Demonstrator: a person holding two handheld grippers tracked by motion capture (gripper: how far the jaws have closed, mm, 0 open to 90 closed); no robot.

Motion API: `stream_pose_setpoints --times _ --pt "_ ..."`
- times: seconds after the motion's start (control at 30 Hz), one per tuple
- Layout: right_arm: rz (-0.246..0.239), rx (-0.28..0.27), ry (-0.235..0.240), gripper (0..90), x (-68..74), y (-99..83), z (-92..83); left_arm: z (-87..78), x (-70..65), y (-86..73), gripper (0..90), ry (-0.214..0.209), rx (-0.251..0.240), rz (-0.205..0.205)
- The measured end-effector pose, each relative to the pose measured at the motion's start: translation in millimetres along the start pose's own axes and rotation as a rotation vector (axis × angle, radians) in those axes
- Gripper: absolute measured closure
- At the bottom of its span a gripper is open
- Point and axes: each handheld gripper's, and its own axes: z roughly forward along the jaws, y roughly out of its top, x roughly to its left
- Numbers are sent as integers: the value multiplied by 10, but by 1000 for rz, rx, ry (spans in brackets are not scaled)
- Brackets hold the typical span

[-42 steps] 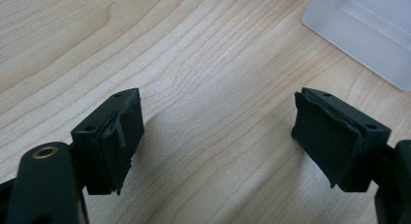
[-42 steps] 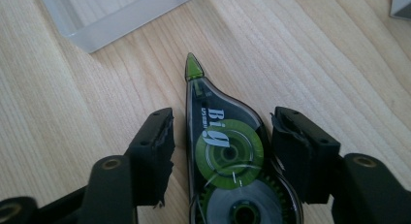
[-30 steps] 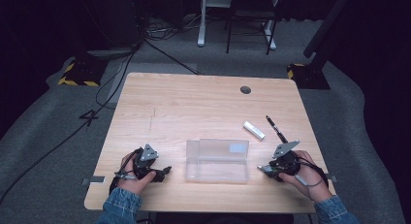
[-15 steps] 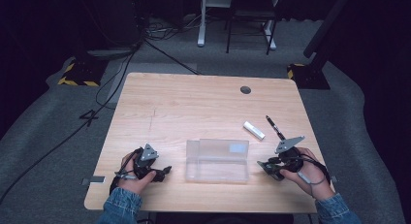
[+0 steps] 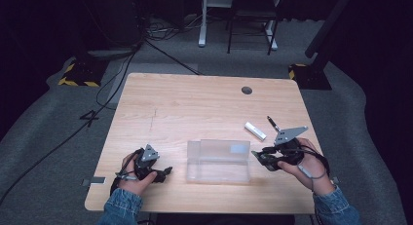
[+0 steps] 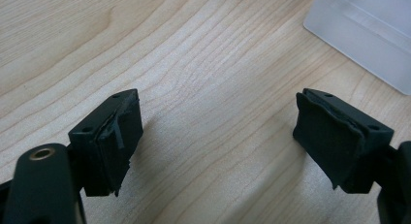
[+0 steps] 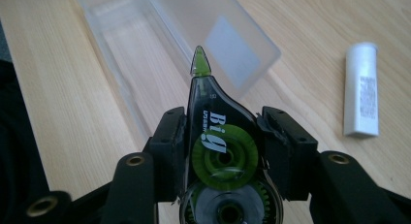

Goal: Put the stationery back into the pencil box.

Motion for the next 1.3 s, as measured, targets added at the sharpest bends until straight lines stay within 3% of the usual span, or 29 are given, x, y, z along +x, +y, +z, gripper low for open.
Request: stream_pose_setpoints --times 0.33,0.73,1.3 --pt "-56 -53 43 532 136 263 3 5 0 4 175 -1 1 -4" --pt "-124 -68 121 532 321 498 195 7 -2 3 174 2 -2 -3" --pt "-203 33 228 532 533 475 755 6 0 5 174 -1 1 -4"
